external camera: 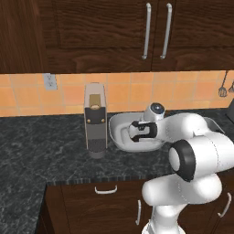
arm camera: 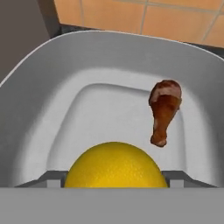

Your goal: Place one lemon and one chicken drumstick in each tupperware on the nearby counter, to pack two identical lunches.

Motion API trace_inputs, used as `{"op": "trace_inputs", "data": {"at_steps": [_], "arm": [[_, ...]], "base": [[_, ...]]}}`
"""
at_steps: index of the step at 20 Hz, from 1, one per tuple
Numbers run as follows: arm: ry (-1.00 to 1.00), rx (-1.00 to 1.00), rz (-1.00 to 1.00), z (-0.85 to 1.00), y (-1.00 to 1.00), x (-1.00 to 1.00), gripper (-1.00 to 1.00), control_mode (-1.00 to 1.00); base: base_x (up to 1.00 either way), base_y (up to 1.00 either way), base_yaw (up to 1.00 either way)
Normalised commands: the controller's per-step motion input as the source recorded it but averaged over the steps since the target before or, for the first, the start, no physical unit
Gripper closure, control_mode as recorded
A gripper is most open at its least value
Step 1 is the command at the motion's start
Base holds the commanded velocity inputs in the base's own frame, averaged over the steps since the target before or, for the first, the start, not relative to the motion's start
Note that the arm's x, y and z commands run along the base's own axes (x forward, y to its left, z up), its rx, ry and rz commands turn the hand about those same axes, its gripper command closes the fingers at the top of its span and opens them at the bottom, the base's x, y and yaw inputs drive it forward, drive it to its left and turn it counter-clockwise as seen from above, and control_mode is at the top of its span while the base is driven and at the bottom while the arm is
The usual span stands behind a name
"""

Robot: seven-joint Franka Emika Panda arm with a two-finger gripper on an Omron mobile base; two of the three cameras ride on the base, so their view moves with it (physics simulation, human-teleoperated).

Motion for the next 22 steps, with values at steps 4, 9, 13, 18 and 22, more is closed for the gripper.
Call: {"op": "trace_inputs", "data": {"at_steps": [4, 9, 13, 18, 22], "arm": [[-0.04, 0.0, -0.01, -0.31, 0.09, 0.44, -1.0, -1.0], [-0.02, 0.0, -0.05, 0.71, 0.15, -0.25, -1.0, -1.0], [-0.25, 0.0, -0.03, 1.0, -0.13, -1.0, -1.0, -1.0], [-0.2, 0.0, -0.03, 1.0, -0.12, -1.0, -1.0, -1.0], [-0.08, 0.0, -0.07, 1.0, -0.11, -1.0, -1.0, -1.0]], "base": [[0.0, 0.0, 0.0], [0.0, 0.0, 0.0], [0.0, 0.0, 0.0], [0.0, 0.0, 0.0], [0.0, 0.0, 0.0]]}}
